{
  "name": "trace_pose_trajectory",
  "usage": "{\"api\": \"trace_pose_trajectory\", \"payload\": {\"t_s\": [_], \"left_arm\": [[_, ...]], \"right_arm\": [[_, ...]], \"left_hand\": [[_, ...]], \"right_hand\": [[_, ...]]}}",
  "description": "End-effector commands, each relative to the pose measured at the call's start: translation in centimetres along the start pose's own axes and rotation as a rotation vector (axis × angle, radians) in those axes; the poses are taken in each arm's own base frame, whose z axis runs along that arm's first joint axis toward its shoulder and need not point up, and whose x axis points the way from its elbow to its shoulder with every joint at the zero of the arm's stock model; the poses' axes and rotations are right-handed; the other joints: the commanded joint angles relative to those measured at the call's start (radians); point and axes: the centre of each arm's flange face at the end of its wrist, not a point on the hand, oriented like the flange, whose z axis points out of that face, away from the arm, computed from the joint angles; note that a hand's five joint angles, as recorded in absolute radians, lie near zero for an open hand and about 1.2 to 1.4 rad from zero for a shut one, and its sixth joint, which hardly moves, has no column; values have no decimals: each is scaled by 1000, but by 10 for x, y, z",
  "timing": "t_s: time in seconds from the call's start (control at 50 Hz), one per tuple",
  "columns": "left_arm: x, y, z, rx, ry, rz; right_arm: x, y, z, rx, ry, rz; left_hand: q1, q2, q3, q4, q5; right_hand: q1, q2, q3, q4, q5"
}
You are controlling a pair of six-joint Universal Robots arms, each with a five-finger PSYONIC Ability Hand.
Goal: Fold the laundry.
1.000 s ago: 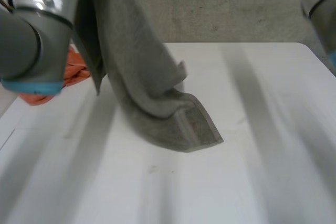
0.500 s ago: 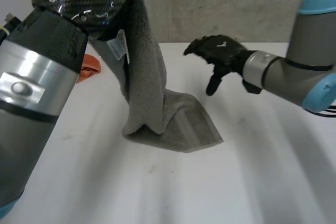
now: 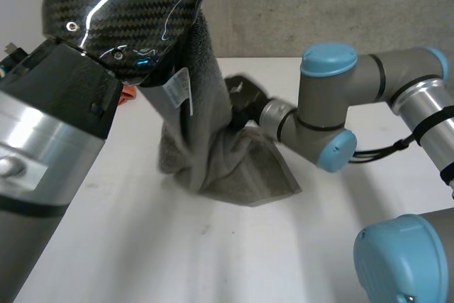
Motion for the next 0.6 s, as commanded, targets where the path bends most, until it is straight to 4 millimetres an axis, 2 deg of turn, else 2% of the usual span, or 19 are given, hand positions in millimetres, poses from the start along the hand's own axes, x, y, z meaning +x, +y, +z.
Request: {"api": "trace_pose_trajectory", "payload": {"t_s": [0.02,0.04,0.1,0.12,0.16,0.2,0.26,0.32,0.36,0.38,0.44,0.48,0.5,0.52,0.54,0.56,0.58,0.6], "left_arm": [[-14,53,32,-96,-47,126],[-18,61,38,-105,-60,145],[-44,80,67,-105,-156,219],[-50,82,75,-99,-183,231],[-70,84,95,-71,-280,259],[-79,84,106,-44,-334,271],[-88,85,120,26,-405,285],[-78,96,123,44,-402,284],[-68,108,119,17,-381,273],[-53,124,113,-26,-342,258],[-29,142,101,-90,-281,230],[-3,159,87,-153,-216,200],[7,164,82,-173,-191,192],[16,170,76,-197,-166,184],[34,180,64,-243,-116,166],[41,184,58,-266,-94,157],[49,189,52,-290,-72,147],[55,193,45,-313,-51,139]], "right_arm": [[82,-51,-8,175,465,-73],[95,-75,-16,244,510,-91],[113,-108,-30,343,579,-116],[125,-127,-40,400,636,-132],[132,-146,-51,449,680,-143],[137,-171,-65,511,716,-158],[134,-181,-75,501,708,-173],[129,-171,-77,422,679,-185],[126,-152,-81,315,638,-194],[124,-145,-82,276,618,-195],[109,-117,-86,146,525,-193],[101,-101,-86,90,482,-192],[97,-83,-88,30,450,-190],[94,-74,-89,-2,436,-187],[91,-63,-89,-35,420,-184],[88,-53,-90,-65,406,-180],[80,-35,-92,-123,376,-172],[80,-35,-92,-123,375,-172]], "left_hand": [[246,194,202,195,249],[246,194,202,195,249],[246,194,202,195,249],[246,194,202,195,249],[246,194,202,195,249],[246,194,202,195,249],[246,194,202,195,249],[246,194,202,195,249],[246,194,202,195,249],[246,194,202,195,249],[246,194,202,195,249],[246,194,202,195,249],[246,194,202,195,249],[246,194,202,195,249],[246,194,202,195,249],[246,194,202,195,249],[246,194,202,195,249],[246,194,202,195,249]], "right_hand": [[420,225,228,212,272],[420,225,228,212,272],[420,225,228,212,272],[420,225,228,212,272],[420,225,228,212,272],[420,225,228,212,272],[420,225,228,212,272],[420,225,228,212,272],[420,225,228,212,272],[420,225,228,212,272],[420,225,228,212,272],[420,225,228,212,272],[420,225,228,212,272],[420,225,228,212,272],[420,225,228,212,272],[420,225,228,212,272],[420,225,228,212,272],[420,225,228,212,272]]}}
